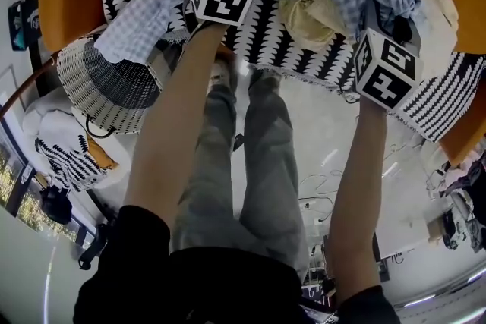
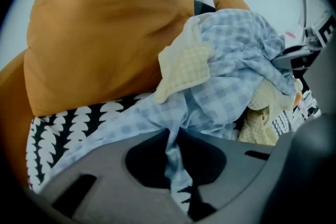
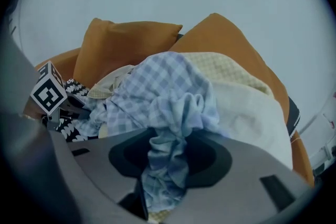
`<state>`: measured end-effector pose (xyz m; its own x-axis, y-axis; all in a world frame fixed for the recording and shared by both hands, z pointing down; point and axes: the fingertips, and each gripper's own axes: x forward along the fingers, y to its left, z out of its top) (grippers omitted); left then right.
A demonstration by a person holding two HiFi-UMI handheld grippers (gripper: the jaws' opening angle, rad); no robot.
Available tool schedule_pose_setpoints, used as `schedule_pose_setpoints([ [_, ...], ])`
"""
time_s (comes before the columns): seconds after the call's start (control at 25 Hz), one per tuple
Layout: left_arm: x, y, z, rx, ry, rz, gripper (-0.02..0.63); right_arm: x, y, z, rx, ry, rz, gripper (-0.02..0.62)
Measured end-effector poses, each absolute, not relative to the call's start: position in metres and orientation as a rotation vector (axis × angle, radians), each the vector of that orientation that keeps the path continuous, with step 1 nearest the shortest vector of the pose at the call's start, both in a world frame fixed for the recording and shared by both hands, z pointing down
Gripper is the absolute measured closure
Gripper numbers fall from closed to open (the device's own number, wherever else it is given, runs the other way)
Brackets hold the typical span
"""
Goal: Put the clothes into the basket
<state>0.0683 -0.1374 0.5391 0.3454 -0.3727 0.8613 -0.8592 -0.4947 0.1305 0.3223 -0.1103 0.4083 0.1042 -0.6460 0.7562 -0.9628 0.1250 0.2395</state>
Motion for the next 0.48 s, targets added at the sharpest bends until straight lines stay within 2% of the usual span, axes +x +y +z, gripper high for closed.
schedule_pose_setpoints([
  [0.08,0.075,-0.129,0.534,2.009,-1.035,1.024,0.577,0.326,-0.107,0.403,1.603,-1.619,0.512,0.47],
  [0.16,0.079,-0.12,0.522,2.012,-1.023,0.965,0.577,0.327,-0.103,0.394,1.618,-1.626,0.501,0.494],
  [0.48,0.071,-0.086,0.427,2.092,-1.096,0.639,0.578,0.289,-0.066,0.335,1.671,-1.826,0.563,0.514],
])
